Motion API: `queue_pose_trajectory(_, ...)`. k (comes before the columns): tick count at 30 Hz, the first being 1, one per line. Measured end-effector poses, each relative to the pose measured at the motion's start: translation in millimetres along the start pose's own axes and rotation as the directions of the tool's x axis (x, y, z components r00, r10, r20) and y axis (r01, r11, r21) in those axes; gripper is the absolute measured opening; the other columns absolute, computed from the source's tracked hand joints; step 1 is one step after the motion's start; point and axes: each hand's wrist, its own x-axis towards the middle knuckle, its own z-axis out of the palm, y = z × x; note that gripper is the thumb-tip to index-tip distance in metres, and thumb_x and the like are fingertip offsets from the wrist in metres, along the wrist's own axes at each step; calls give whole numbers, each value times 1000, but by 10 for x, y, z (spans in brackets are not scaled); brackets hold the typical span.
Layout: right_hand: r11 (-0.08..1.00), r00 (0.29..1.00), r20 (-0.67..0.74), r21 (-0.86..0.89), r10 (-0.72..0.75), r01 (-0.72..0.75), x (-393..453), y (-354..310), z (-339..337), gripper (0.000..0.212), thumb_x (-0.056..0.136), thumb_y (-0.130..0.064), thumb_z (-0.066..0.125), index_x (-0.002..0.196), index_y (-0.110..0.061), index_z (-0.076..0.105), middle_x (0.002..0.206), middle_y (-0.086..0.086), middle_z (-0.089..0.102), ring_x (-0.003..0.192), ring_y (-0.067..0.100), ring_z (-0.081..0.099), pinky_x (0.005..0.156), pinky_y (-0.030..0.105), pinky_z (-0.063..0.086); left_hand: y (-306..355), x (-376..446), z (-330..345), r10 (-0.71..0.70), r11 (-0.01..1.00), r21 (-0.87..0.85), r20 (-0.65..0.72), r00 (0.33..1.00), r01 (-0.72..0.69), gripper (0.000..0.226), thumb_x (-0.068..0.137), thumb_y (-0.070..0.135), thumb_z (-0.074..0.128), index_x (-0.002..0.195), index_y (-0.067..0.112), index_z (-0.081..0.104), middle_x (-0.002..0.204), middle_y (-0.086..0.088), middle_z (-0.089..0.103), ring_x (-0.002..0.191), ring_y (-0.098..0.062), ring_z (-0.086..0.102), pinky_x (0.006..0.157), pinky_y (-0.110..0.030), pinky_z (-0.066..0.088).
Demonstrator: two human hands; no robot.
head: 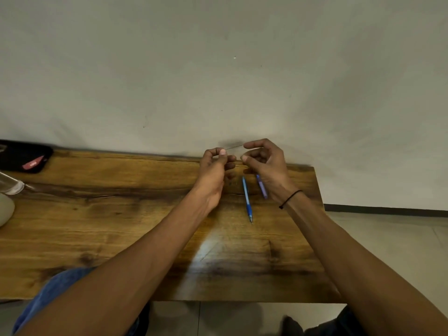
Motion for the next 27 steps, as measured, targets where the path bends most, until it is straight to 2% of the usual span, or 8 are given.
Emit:
queue_pose_trajectory(2, 990, 999, 37, 139, -10, 5, -39, -37, 76, 28, 90, 2, 76, 117, -4, 69, 103, 29, 72, 94, 29, 74, 79, 44, 66, -3, -12, 2, -24, 998, -50, 48, 999, 27, 7, 111, 24, 52, 112, 21, 58, 100, -1, 75, 89, -14, 68, 69, -29, 55)
queue_pose_trajectory(4, 978, 999, 38, 209, 2, -10, -47, -47, 120, 26, 90, 2, 76, 116, -2, 70, 106, 32, 70, 95, 33, 72, 81, 47, 64, -10, -14, -7, -29, 997, -74, 76, 997, 35, 7, 111, 23, 53, 111, 22, 59, 96, 1, 78, 84, -11, 72, 67, -27, 55)
queue_pose_trajectory(8, 933, 994, 58, 346, 88, -103, -42, -46, 158, 21, 92, 1, 73, 113, 4, 71, 100, 19, 73, 87, 27, 72, 71, 35, 60, -7, -24, -19, -17, 996, -84, 124, 992, 28, 6, 109, 24, 55, 110, 22, 61, 86, 6, 79, 73, -8, 72, 66, -26, 56)
queue_pose_trajectory(12, 933, 998, 37, 354, 60, -69, -41, -55, 168, 17, 94, 0, 72, 109, 6, 68, 99, 22, 70, 86, 29, 70, 69, 32, 61, -6, -33, -18, -25, 997, -62, 150, 988, 34, 9, 108, 24, 57, 114, 21, 63, 89, 6, 79, 78, -10, 70, 71, -29, 56)
queue_pose_trajectory(18, 943, 1000, 5, 333, 17, -18, -45, -59, 175, 10, 95, 0, 71, 104, 1, 67, 96, 21, 69, 84, 23, 71, 70, 35, 63, -27, -42, -10, -12, 997, -74, 171, 985, 25, 6, 107, 24, 60, 111, 21, 62, 94, 4, 79, 85, -13, 68, 75, -32, 55)
queue_pose_trajectory(22, 946, 1000, -12, 325, 7, -3, -43, -67, 166, 7, 95, 0, 72, 100, -1, 68, 93, 16, 70, 85, 24, 73, 72, 38, 64, -26, -52, -13, -24, 998, -54, 182, 983, 35, 8, 106, 23, 60, 113, 20, 63, 103, 0, 80, 92, -15, 72, 73, -30, 57)
queue_pose_trajectory(25, 942, 999, -32, 335, 10, 1, -27, -79, 147, 7, 94, -1, 73, 94, -7, 69, 91, 13, 70, 82, 21, 73, 69, 37, 63, 19, -32, -42, -20, 999, 37, 183, 983, 14, 15, 104, 26, 64, 118, 22, 64, 116, -6, 79, 102, -19, 74, 71, -31, 58)
queue_pose_trajectory(27, 941, 998, -48, 337, 30, -12, -16, -81, 130, 8, 94, -3, 73, 93, -9, 69, 91, 11, 70, 80, 18, 70, 66, 33, 60, 109, 29, -111, 43, 939, 331, 152, 987, -92, 21, 101, 38, 68, 119, 27, 63, 116, -3, 75, 102, -17, 71, 74, -32, 56)
